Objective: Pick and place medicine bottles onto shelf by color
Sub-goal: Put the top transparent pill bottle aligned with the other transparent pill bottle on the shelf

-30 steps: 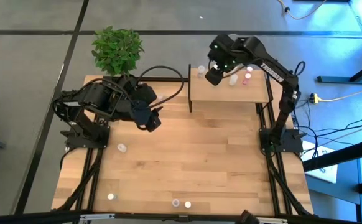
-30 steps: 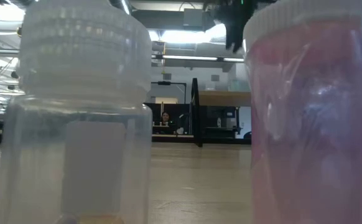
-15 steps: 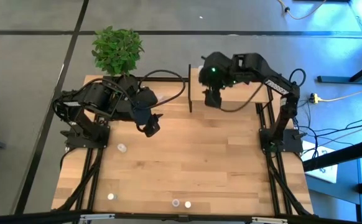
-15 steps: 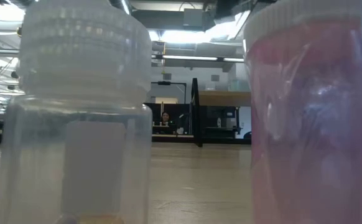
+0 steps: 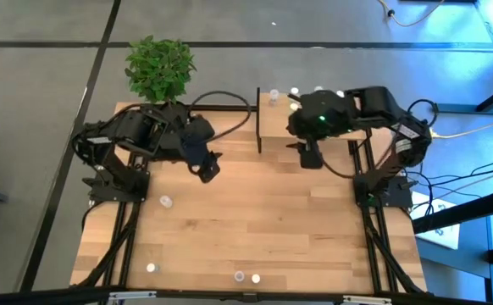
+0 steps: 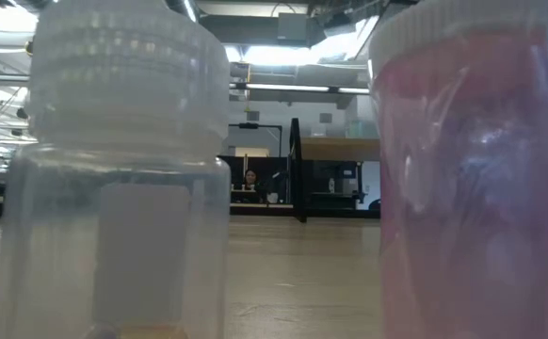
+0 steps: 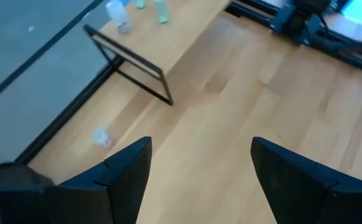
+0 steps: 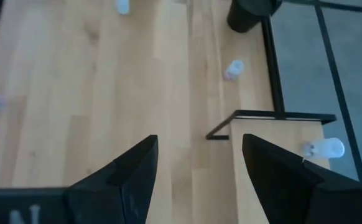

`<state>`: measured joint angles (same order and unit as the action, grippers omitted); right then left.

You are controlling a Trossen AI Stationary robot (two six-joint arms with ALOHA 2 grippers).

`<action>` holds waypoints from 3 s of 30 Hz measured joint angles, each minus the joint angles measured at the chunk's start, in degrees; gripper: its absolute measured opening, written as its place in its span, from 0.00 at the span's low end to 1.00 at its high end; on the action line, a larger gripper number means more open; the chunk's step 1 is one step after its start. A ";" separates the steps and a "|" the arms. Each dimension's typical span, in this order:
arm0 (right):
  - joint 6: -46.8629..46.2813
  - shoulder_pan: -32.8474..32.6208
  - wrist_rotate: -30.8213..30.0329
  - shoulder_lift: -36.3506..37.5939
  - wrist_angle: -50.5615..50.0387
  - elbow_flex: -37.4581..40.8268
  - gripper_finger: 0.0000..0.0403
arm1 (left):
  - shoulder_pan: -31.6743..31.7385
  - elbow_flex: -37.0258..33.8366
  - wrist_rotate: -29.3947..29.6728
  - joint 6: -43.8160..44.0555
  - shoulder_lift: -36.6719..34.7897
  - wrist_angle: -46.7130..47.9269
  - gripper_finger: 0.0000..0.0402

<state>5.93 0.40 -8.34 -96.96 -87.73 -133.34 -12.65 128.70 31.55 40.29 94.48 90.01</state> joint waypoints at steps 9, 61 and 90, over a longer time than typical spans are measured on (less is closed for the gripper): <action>-1.41 -3.64 -0.04 3.17 0.50 0.00 0.59 | 13.01 -2.77 -10.95 7.16 0.00 0.06 0.67; -8.72 -3.68 -14.71 3.14 7.58 0.09 0.59 | 46.31 -62.83 -25.35 -24.42 0.07 -56.26 0.67; -11.71 0.57 -14.55 3.15 7.67 0.09 0.59 | 46.50 -65.02 -21.60 -25.73 3.87 -61.14 0.67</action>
<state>-5.78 0.97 -22.88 -93.81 -80.06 -133.25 33.85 63.68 9.95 14.56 98.35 28.86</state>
